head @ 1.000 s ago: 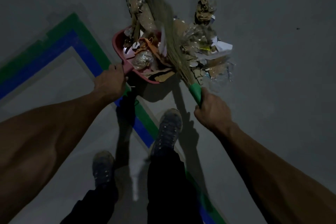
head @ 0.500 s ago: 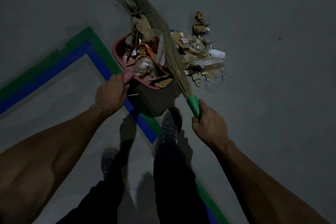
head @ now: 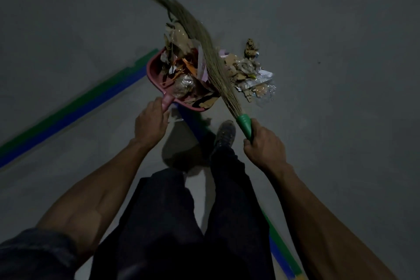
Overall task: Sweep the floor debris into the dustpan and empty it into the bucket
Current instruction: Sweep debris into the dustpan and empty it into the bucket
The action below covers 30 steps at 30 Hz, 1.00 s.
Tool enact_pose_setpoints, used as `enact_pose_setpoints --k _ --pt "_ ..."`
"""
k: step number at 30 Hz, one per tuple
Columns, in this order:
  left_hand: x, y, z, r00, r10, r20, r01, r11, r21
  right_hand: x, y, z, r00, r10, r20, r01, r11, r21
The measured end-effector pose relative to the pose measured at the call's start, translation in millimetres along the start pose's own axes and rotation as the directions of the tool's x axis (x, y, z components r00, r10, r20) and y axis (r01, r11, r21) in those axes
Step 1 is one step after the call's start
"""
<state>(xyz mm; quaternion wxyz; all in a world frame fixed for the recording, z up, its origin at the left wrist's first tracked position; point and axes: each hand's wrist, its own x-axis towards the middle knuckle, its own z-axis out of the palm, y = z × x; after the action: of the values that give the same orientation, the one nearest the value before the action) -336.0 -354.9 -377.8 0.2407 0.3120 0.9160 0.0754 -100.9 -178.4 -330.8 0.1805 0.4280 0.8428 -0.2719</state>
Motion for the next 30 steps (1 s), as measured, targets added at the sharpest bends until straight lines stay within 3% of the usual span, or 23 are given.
enact_pose_setpoints --k 15,25,30 --pt "-206.4 -82.0 -158.3 0.972 -0.040 -0.232 0.021 0.996 -0.082 -200.4 -126.3 -43.4 0.968 -0.204 -0.146 0.188 0.975 -0.115" --pt "-353.5 -119.3 -149.1 0.920 -0.248 -0.302 0.190 0.959 -0.209 -282.1 -152.5 -25.2 0.911 -0.408 -0.061 0.388 0.898 -0.209" --pt "-443.7 -138.9 -124.5 0.864 -0.379 -0.331 0.305 0.918 -0.254 -333.0 -154.9 5.0 0.838 -0.546 0.011 0.535 0.818 -0.210"
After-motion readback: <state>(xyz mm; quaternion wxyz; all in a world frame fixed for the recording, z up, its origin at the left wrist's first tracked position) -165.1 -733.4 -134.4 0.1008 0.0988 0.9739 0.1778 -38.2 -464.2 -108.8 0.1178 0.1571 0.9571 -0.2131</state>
